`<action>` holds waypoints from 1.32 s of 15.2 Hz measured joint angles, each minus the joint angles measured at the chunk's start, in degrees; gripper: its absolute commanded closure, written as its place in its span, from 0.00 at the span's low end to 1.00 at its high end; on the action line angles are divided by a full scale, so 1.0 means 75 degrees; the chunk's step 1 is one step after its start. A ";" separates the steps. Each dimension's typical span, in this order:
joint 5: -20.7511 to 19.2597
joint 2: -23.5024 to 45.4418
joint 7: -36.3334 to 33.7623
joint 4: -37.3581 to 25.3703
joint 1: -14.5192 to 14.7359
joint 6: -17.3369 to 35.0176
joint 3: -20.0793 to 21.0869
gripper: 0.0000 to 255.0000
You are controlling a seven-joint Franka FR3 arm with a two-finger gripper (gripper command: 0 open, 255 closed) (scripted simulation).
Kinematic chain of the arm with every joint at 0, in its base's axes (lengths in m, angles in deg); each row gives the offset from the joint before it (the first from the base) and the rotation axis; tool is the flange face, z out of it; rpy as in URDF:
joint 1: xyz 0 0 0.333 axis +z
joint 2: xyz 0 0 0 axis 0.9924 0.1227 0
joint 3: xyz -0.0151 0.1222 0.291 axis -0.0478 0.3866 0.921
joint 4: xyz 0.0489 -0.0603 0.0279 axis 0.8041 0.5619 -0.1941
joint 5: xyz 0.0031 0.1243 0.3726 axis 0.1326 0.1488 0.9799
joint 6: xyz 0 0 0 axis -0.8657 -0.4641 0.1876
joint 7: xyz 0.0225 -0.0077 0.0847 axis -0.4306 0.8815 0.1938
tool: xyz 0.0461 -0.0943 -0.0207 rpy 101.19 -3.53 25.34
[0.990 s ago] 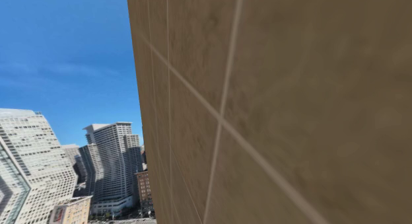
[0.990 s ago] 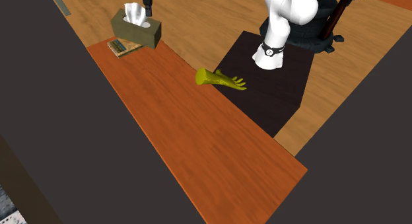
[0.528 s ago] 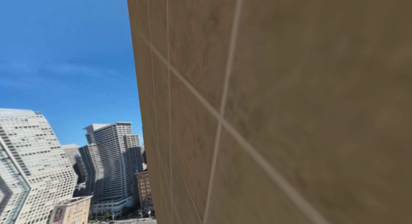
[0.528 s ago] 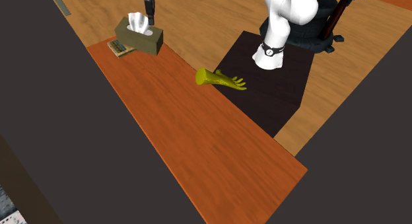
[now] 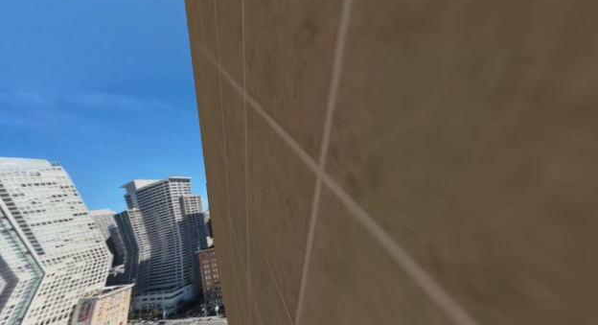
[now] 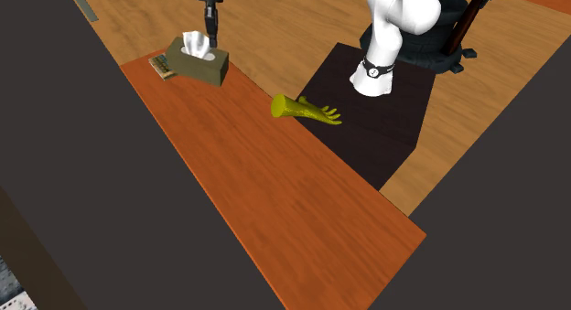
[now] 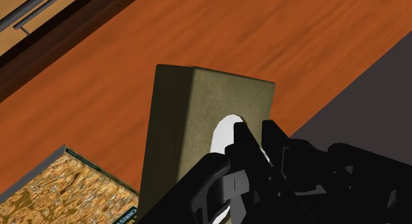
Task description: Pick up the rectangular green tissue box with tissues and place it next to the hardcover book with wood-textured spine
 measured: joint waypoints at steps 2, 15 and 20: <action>0.0142 0.0128 0.0158 0.0090 -0.0026 0.0158 0.0024 1.00; 0.0452 0.0349 0.0458 0.0284 -0.0050 0.0532 0.0082 0.00; 0.0452 0.0378 0.0458 0.0304 -0.0040 0.0520 0.0098 0.00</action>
